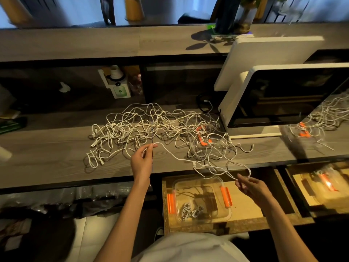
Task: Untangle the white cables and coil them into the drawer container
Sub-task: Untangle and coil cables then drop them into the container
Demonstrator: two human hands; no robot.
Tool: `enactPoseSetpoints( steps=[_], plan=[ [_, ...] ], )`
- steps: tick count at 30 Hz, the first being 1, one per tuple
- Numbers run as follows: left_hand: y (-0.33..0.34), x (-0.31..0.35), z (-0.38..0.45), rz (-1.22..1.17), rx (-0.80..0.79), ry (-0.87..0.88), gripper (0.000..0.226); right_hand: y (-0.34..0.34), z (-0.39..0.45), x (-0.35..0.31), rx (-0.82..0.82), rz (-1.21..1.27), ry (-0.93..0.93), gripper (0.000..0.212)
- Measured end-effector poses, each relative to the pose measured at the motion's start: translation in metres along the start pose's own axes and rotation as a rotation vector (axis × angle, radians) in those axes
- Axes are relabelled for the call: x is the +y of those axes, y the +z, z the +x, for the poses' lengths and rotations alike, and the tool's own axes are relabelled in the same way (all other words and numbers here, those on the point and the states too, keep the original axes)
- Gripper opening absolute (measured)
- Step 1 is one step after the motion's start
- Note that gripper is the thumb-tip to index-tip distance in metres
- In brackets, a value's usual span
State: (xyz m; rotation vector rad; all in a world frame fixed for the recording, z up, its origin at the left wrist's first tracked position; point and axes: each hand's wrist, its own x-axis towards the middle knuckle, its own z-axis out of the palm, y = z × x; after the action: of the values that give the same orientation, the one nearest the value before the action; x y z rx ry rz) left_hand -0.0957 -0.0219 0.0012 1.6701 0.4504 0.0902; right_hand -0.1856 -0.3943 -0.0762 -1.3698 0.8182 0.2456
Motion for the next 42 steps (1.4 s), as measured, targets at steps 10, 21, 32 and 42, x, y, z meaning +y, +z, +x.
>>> enactPoseSetpoints(
  steps=[10, 21, 32, 42],
  plan=[
    [-0.018, 0.011, 0.02, -0.063, 0.088, -0.062, 0.018, -0.025, 0.013, 0.03, 0.332, -0.021, 0.06, 0.015],
    [0.004, 0.021, 0.024, -0.079, -0.044, -0.063, 0.019, 0.005, 0.016, 0.002, 0.084, 0.556, 0.192, 0.024],
    [0.065, 0.014, -0.028, 0.438, -0.715, 0.047, 0.025, 0.041, -0.026, -0.035, -0.185, -0.033, -0.257, 0.03],
    [0.119, -0.021, -0.054, 0.586, -0.582, 0.215, 0.011, 0.058, -0.052, -0.066, -0.355, -0.155, -0.36, 0.036]
  ],
)
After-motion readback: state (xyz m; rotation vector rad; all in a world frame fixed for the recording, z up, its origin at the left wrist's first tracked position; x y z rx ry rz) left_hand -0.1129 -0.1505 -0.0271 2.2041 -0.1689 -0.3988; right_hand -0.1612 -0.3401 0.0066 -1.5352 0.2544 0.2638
